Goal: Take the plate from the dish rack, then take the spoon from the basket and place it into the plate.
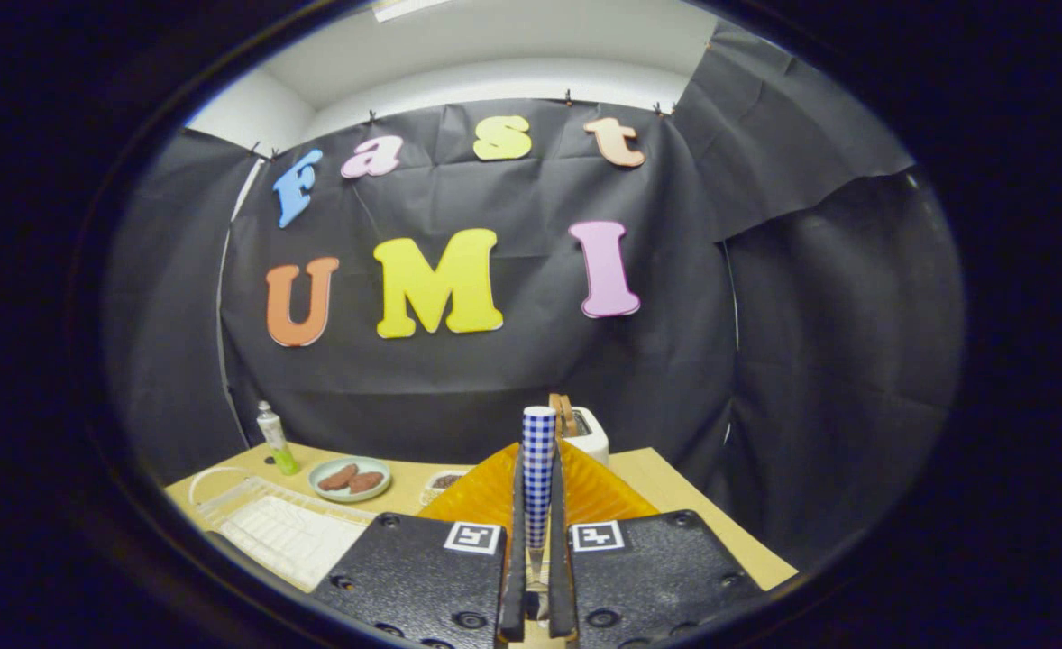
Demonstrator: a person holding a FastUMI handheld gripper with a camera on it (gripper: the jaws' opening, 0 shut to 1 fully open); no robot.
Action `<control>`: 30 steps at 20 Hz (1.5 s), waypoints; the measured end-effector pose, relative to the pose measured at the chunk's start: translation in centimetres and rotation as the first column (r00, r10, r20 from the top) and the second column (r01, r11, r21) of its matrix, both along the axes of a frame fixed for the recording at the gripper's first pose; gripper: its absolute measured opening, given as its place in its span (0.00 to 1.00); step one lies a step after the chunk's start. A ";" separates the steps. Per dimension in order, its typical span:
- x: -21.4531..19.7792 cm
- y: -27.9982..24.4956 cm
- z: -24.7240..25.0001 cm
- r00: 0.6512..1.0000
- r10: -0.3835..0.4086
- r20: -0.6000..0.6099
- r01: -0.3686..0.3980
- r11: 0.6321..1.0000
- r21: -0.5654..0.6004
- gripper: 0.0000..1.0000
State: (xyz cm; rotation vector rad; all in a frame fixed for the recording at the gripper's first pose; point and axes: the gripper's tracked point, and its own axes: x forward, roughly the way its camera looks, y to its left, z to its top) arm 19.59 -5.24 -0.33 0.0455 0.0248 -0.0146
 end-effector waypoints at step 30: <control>-17.6 20.5 -18.5 0.998 0.044 0.051 -0.040 0.996 -0.076 0.19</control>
